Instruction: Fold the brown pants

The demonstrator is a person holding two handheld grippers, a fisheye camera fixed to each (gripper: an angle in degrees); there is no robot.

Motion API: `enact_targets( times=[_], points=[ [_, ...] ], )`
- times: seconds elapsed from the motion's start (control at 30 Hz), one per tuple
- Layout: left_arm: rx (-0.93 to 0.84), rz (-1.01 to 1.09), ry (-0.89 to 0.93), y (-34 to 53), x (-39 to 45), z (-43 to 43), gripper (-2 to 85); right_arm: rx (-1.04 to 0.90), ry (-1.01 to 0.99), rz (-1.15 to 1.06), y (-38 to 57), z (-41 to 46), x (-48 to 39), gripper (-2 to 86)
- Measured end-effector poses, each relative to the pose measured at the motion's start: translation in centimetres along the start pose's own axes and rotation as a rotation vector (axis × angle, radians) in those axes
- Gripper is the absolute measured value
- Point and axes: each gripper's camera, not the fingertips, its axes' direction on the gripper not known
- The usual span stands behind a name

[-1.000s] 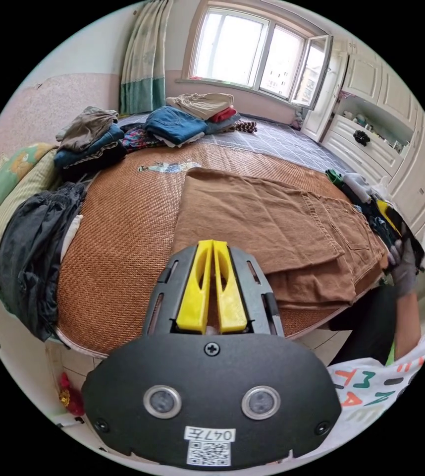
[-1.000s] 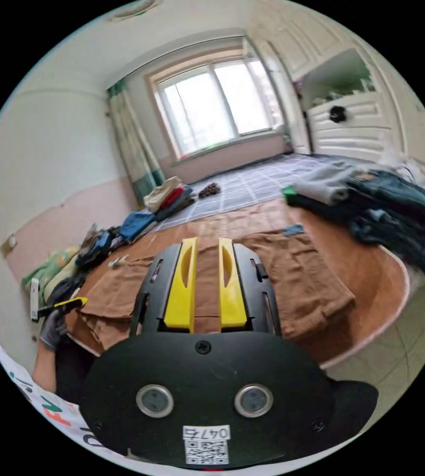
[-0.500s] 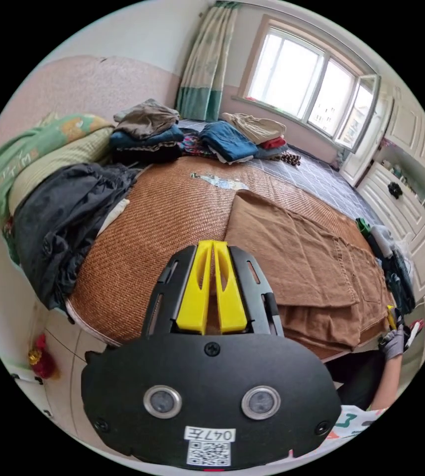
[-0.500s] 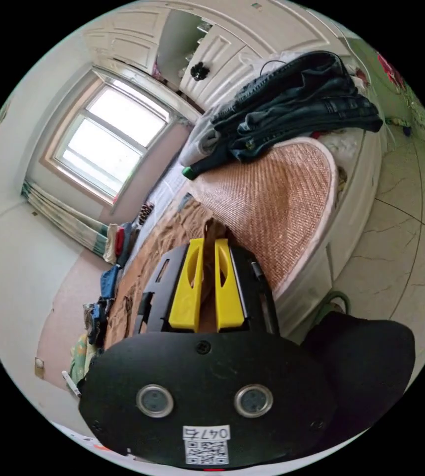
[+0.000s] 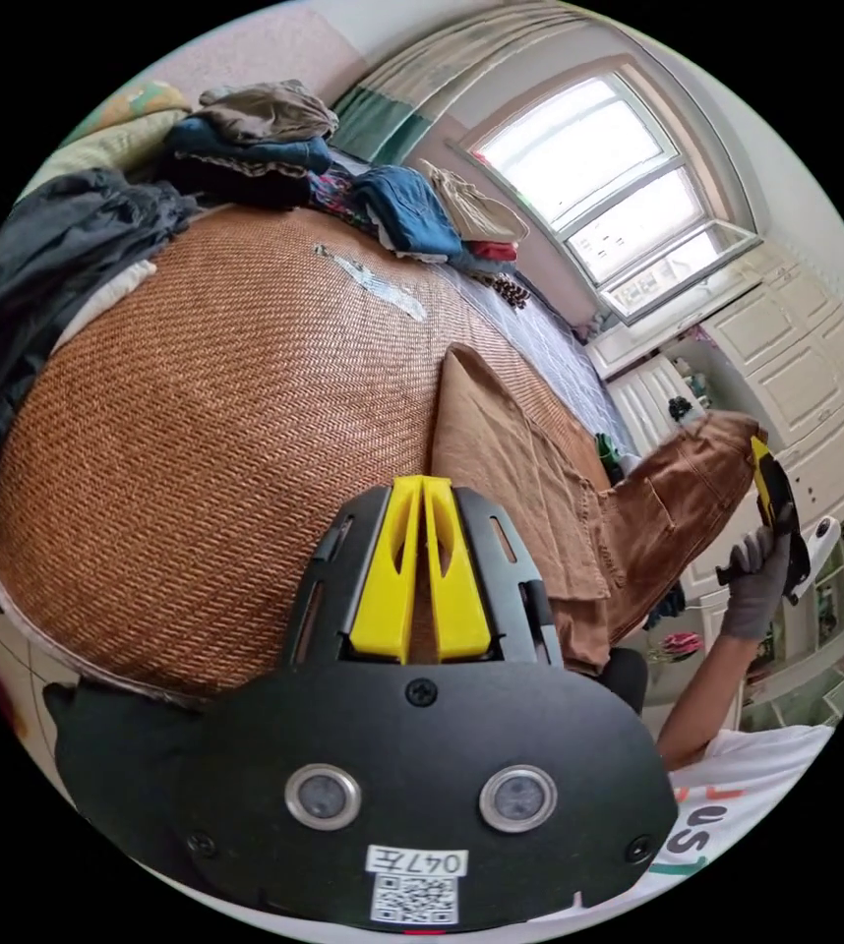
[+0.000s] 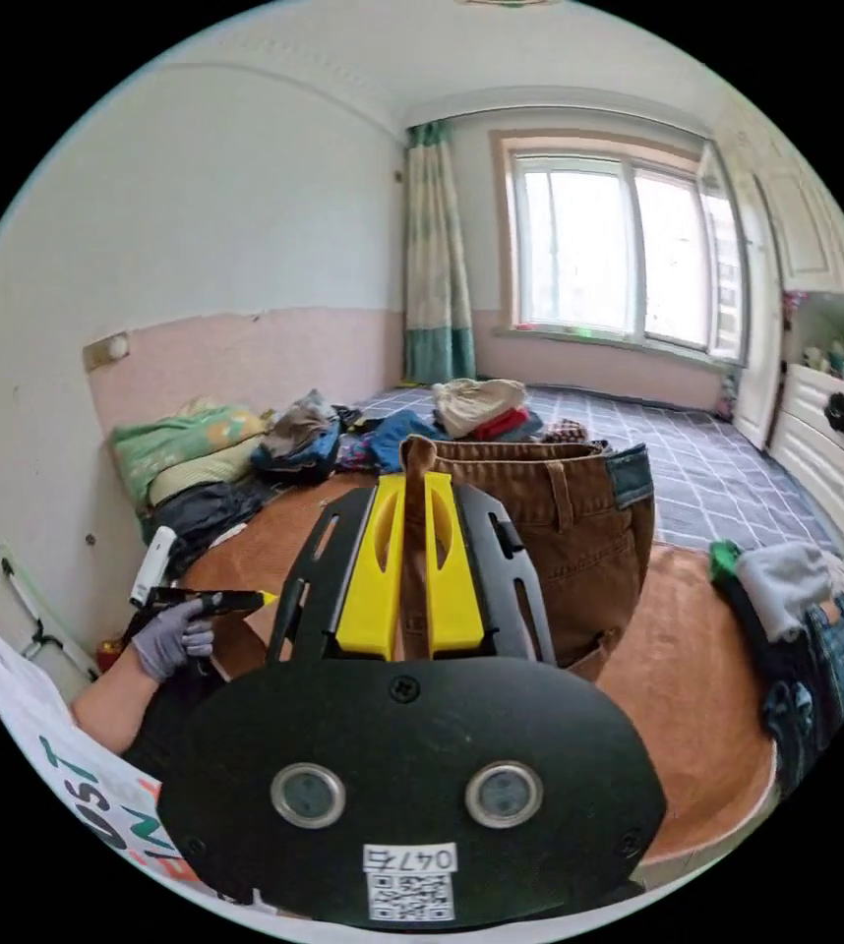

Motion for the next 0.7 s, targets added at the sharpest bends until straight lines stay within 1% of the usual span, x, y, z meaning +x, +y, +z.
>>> enact_targets(
  times=[0.03, 0.07, 0.13, 0.17, 0.2, 0.23, 0.3, 0.37, 0.47, 0.53, 0.57, 0.63, 0.67, 0.7],
  points=[
    [0.002, -0.023, 0.036, 0.4, -1.2, 0.4, -0.7, -0.015, -0.082, -0.046, 0.0, 3.9, -4.1, -0.1],
    [0.007, -0.052, 0.078, 0.8, -2.6, 0.8, -0.5, -0.031, -0.124, -0.062, 0.2, 6.0, -6.0, -0.1],
    [0.023, -0.092, 0.151, 1.5, -4.5, 1.2, 0.2, -0.148, -0.246, -0.106, 2.7, 15.1, -12.5, 0.0],
    [0.039, -0.105, 0.181, 1.9, -5.4, 1.2, 1.6, -0.194, -0.262, -0.108, 3.7, 17.5, -13.7, 0.0],
    [0.049, -0.108, 0.18, 2.1, -5.7, 1.1, 2.3, -0.322, -0.278, -0.118, 6.0, 22.4, -15.8, 0.0],
    [0.076, -0.108, 0.148, 2.5, -6.1, 0.4, 2.9, -0.363, -0.368, -0.111, 8.5, 25.5, -16.7, 0.0],
    [0.128, -0.1, 0.081, 3.3, -6.3, -1.0, 3.5, -0.335, -0.487, -0.002, 10.7, 27.0, -16.0, 0.1],
    [0.158, -0.083, 0.078, 4.0, -6.7, -1.9, 4.6, -0.308, -0.492, -0.017, 10.8, 26.9, -15.9, 0.2],
    [0.098, -0.09, 0.178, 4.4, -7.8, -0.2, 8.2, -0.27, -0.455, -0.124, 9.5, 25.5, -16.7, 1.0],
    [0.043, -0.1, 0.261, 4.6, -8.4, 1.7, 10.3, -0.323, -0.448, -0.287, 9.9, 26.4, -18.5, 3.9],
    [0.018, -0.11, 0.286, 4.8, -8.6, 2.6, 11.1, -0.349, -0.45, -0.315, 10.1, 26.7, -18.6, 5.0],
    [0.014, -0.109, 0.286, 5.2, -8.7, 3.2, 11.9, -0.411, -0.513, -0.328, 9.7, 25.9, -16.1, 9.8],
    [0.015, -0.105, 0.299, 5.4, -8.8, 3.2, 12.6, -0.403, -0.515, -0.31, 9.4, 25.2, -14.6, 10.2],
    [0.014, -0.102, 0.301, 5.5, -8.8, 3.1, 12.9, -0.351, -0.473, -0.257, 9.1, 23.3, -10.8, 10.4]
  ],
)
